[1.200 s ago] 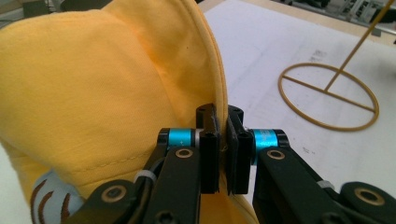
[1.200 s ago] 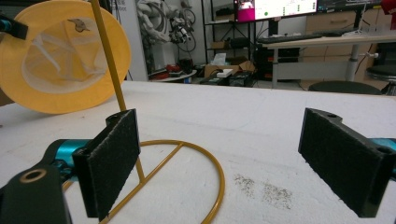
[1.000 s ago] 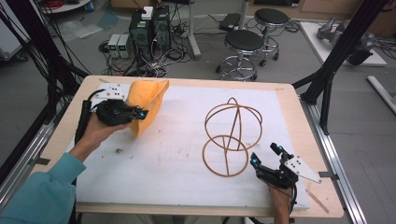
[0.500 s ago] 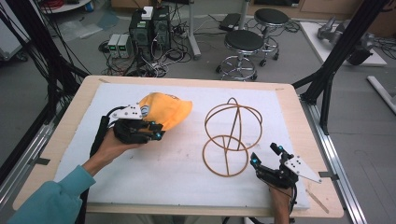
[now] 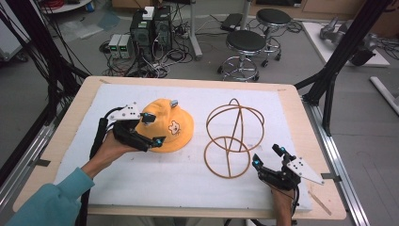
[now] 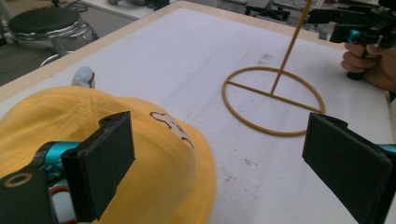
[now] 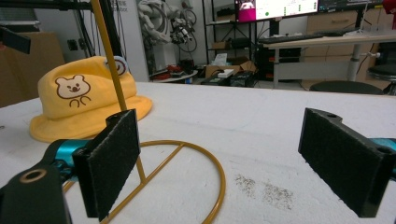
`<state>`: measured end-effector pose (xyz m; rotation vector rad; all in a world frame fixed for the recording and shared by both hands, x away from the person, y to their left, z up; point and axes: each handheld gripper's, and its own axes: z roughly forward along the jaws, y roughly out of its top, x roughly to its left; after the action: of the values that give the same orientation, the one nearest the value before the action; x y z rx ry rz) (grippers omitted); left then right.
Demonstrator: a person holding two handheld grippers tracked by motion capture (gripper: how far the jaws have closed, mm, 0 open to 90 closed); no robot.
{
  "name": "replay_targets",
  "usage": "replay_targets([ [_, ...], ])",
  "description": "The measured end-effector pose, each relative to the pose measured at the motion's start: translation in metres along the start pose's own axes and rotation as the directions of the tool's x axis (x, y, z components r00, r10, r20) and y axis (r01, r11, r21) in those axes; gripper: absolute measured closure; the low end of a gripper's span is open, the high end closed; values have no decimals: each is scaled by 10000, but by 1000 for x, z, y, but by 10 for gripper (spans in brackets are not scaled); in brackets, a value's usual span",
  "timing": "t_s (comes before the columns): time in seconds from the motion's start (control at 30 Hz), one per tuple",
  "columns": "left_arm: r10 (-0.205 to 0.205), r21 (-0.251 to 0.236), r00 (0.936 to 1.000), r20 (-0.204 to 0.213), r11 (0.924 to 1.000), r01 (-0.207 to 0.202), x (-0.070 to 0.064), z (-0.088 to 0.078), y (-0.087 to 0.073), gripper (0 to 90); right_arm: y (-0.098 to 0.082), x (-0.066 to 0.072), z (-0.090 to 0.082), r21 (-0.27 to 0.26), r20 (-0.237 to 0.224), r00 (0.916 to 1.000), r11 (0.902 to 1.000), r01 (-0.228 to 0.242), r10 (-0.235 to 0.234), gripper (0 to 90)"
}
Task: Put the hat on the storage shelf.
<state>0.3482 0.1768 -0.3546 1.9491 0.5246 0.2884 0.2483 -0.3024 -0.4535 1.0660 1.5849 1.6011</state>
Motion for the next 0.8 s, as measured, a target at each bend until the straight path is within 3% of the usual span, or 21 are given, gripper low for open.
replay_targets([
  [0.2, 91, 152, 9985, -532, 9998, -83, 5, 7, -3, 89, 0, 0, 0, 1, -1, 10000, 10000, -10, 10, 115],
  [0.3, -132, 345, 9963, -851, 9993, 162, 12, 11, -6, 89, 0, 0, 0, 3, -8, 10000, 10000, -15, 15, 115],
  [0.43, -200, 416, 9912, -1305, 9988, 257, 19, 13, -8, 92, 0, 0, 0, 8, -5, 10000, 10000, -4, 4, 115],
  [0.57, -224, 511, 9810, -1929, 9982, 328, 29, 11, -12, 93, 0, 0, -1, -24, -25, 10000, 10000, -3, 3, 115],
  [0.8, -510, 535, 9754, -2144, 9965, 638, 45, 4, -18, 102, 0, 0, -1, -37, -49, 10000, 10000, -36, 36, 115],
])
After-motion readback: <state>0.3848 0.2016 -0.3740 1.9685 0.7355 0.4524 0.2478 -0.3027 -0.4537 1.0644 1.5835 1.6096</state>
